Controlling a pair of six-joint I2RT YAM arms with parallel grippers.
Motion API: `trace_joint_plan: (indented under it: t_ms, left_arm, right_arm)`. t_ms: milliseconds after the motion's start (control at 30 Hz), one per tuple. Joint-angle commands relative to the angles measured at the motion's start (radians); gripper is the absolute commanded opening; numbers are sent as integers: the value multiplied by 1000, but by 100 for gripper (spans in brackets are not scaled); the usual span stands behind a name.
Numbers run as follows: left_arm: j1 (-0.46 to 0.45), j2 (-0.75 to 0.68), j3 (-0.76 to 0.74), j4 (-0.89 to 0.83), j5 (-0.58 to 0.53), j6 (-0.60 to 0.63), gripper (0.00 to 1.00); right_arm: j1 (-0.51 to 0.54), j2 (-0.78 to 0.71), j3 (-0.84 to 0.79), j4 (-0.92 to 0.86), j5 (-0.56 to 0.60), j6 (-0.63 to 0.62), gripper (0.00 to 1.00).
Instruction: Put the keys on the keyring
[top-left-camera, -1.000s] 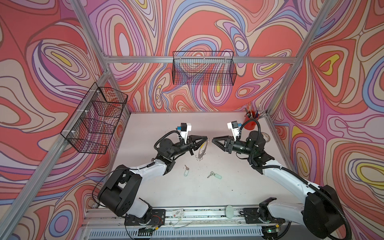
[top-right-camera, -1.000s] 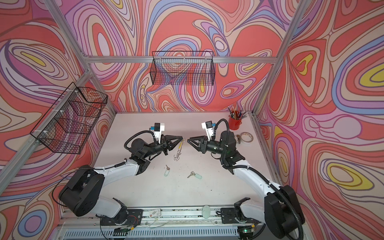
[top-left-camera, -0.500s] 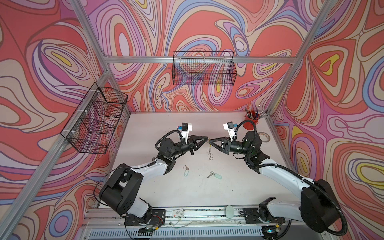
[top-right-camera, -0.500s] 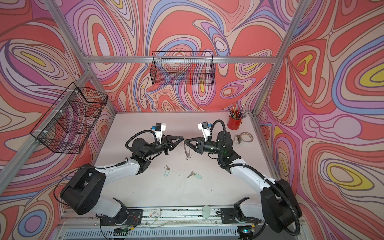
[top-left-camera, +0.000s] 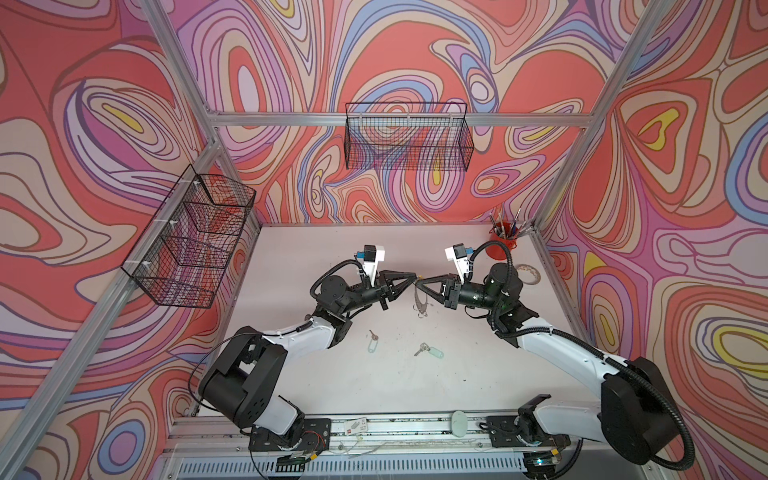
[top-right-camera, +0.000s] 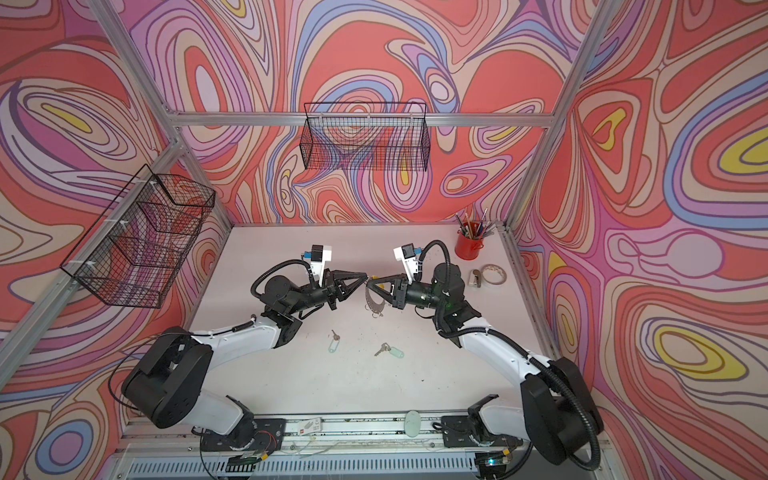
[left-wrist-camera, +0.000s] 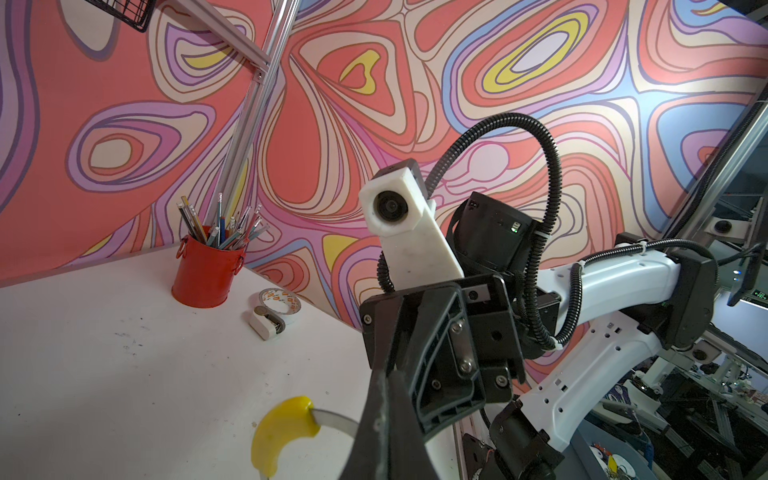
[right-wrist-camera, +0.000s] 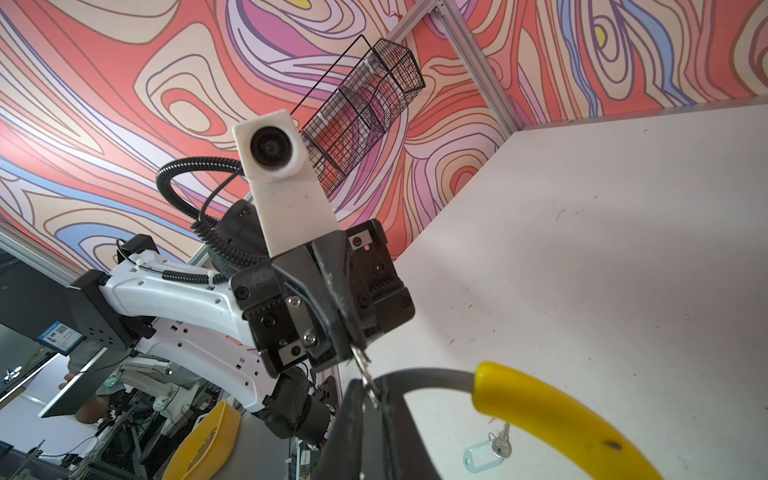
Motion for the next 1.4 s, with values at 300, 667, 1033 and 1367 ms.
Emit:
trace_joint_plan:
  t_ms: [300,667,1033,1367]
  left_arm:
    - [-7,4,16,75,20,-10,0]
    - [-7,2,15,75,20,-12,0]
    - [-2,-2,3,73,40,-17,0]
    - [113,-129,-2,-225,149,38,38]
  right_arm:
    - [3,2,-21,112,5,60,14]
    - [-14,0,-53,181,-7,109,4]
    - [-14,1,-25,45,19,-11,0]
    - [-13,5,90,-318,130,-402,0]
